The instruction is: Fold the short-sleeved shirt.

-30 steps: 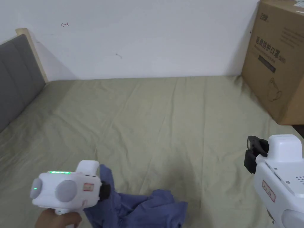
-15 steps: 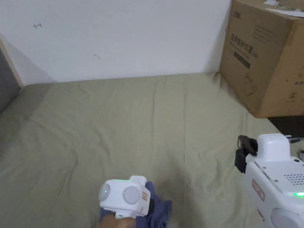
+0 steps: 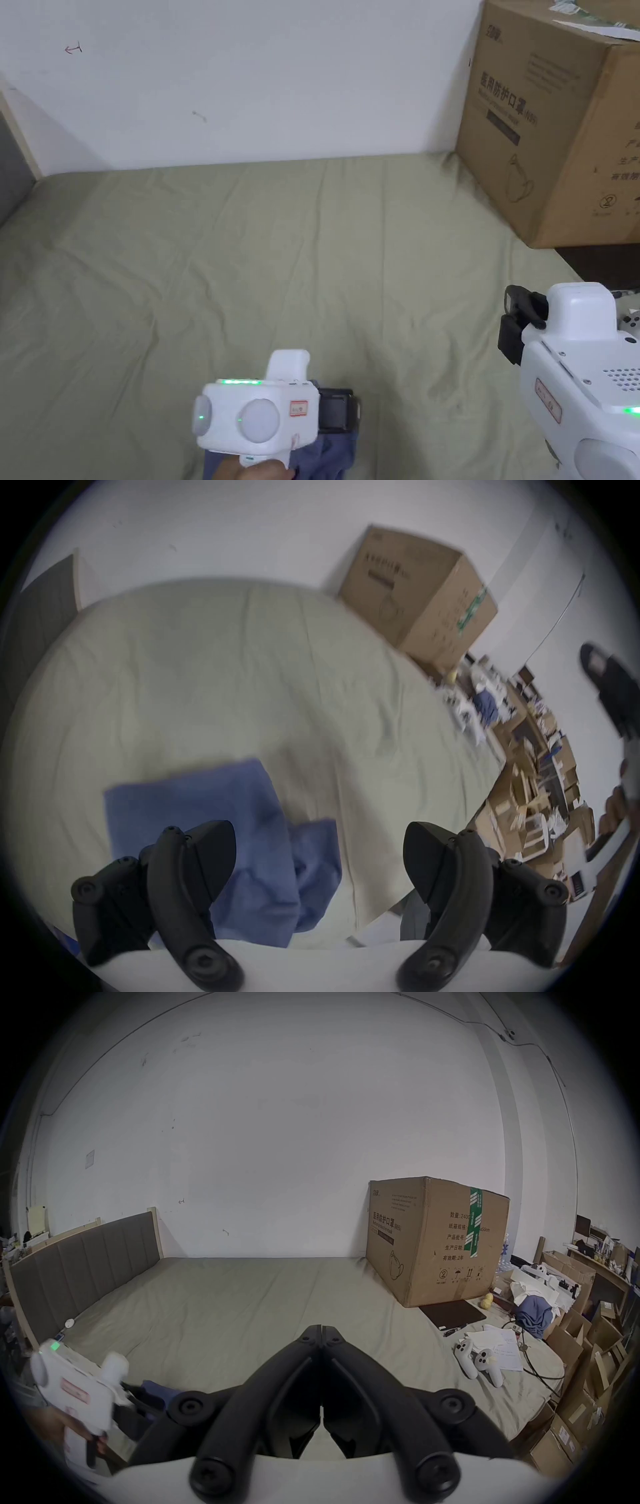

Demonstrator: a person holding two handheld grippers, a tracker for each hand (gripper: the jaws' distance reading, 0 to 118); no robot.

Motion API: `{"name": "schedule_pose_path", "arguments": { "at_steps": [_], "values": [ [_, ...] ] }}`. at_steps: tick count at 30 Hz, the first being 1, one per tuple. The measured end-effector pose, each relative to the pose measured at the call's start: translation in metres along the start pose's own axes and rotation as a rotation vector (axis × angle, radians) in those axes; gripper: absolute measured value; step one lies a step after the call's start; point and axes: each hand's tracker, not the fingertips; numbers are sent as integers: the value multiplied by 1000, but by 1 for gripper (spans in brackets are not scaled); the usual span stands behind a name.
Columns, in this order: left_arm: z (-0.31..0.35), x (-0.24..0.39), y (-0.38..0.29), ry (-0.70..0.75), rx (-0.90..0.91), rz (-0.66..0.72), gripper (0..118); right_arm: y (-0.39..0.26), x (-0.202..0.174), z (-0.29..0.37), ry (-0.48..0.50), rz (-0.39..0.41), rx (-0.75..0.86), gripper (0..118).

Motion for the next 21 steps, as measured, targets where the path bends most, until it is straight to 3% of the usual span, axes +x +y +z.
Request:
{"name": "schedule_pose_path", "arguments": {
  "at_steps": [4, 6, 7, 8, 9, 10, 14, 21],
  "values": [
    [43, -19, 9, 65, 180, -25, 100, 2, -1, 0, 3, 5, 7, 0],
    [55, -30, 9, 121, 260, -54, 94, 2, -3, -1, 7, 3, 8, 0],
    [60, -36, 8, 141, 288, -70, 75, 2, -4, -2, 10, 1, 7, 0],
    [63, -41, 6, 155, 308, -72, 48, 2, -5, -2, 12, 1, 7, 0],
    [63, -48, 6, 154, 298, -66, 15, 2, -7, -3, 14, 1, 8, 0],
    [60, -55, 5, 157, 286, -58, 0, 2, -8, -4, 17, 3, 6, 0],
    [53, -71, -5, 195, 307, -22, 0, 1, -12, -6, 28, 5, 2, 0],
    [4, -58, -35, 166, 177, -47, 0, -3, -10, -9, 30, 8, -11, 0]
  ]
}}
